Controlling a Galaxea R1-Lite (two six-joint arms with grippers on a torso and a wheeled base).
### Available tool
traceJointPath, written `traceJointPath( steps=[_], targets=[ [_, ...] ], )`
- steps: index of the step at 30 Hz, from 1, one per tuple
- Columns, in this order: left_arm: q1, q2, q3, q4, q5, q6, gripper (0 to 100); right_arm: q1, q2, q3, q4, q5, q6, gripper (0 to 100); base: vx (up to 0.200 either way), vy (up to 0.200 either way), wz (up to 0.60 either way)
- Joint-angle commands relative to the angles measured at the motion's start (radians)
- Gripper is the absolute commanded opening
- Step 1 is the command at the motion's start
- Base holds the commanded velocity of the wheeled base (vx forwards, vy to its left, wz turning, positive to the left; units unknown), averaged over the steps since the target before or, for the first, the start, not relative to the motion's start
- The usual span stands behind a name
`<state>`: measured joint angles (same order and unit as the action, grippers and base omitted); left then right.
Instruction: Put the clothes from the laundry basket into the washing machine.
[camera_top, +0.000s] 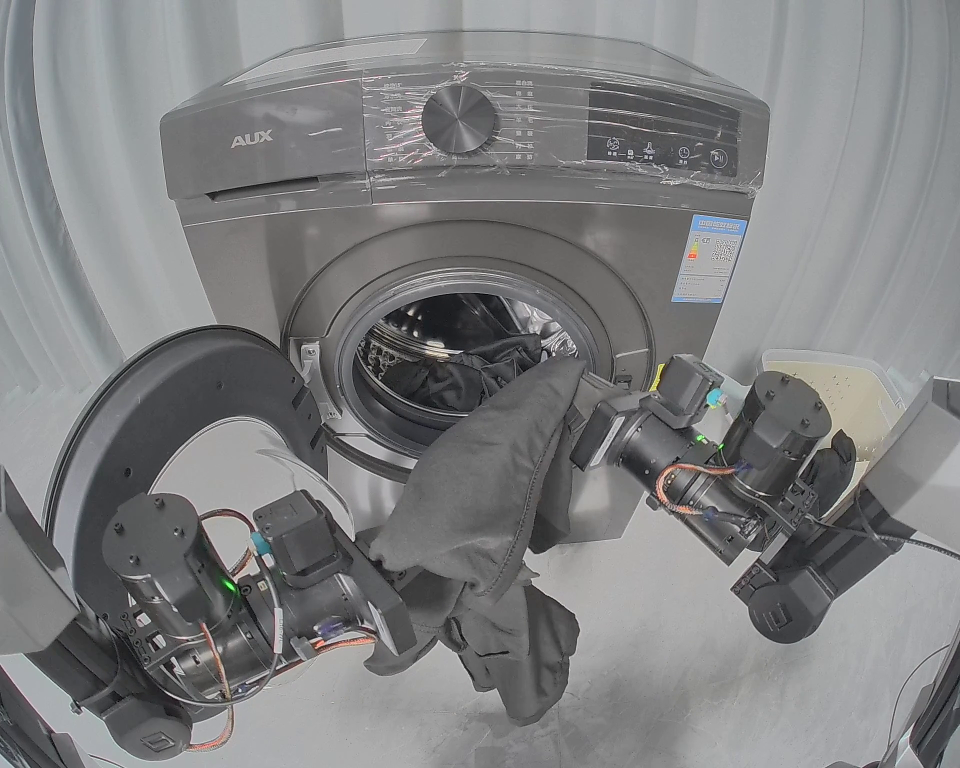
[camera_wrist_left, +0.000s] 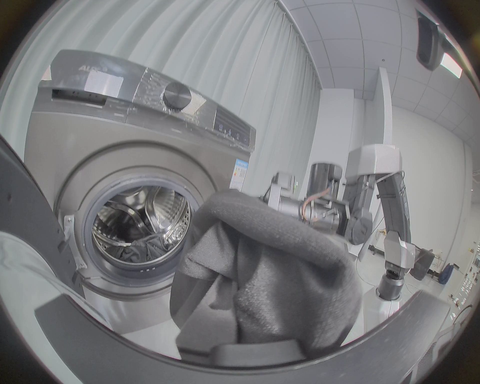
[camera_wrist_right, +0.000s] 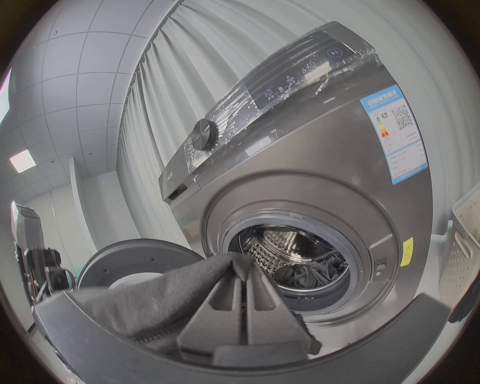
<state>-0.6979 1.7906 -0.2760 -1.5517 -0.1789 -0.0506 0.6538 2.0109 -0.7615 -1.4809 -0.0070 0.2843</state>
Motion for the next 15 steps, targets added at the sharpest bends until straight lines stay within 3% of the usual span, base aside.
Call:
traceJointPath(
  steps=[1, 10, 11, 13, 15],
  targets=[
    [0.006, -0.05, -0.037, -0.001, 0.004, -0.009, 0, 0.01, 0.039, 0.067, -0.033, 0.007, -0.004, 0, 0.0, 0.0, 0.0],
    [0.012, -0.047, -0.055, -0.001, 0.012, -0.012, 0, 0.03, 0.028, 0.12, -0.044, 0.018, -0.004, 0, 0.0, 0.0, 0.0],
    [0.012, -0.047, -0.055, -0.001, 0.013, -0.012, 0, 0.038, 0.028, 0.129, -0.044, 0.015, -0.004, 100, 0.0, 0.0, 0.0],
    [0.014, -0.045, -0.057, -0.001, 0.013, -0.012, 0, 0.046, 0.028, 0.166, -0.045, 0.01, -0.017, 100, 0.0, 0.0, 0.0],
    [0.017, -0.045, -0.066, -0.001, 0.032, -0.012, 0, 0.056, 0.011, 0.272, -0.064, 0.015, -0.106, 100, 0.0, 0.0, 0.0]
  ],
)
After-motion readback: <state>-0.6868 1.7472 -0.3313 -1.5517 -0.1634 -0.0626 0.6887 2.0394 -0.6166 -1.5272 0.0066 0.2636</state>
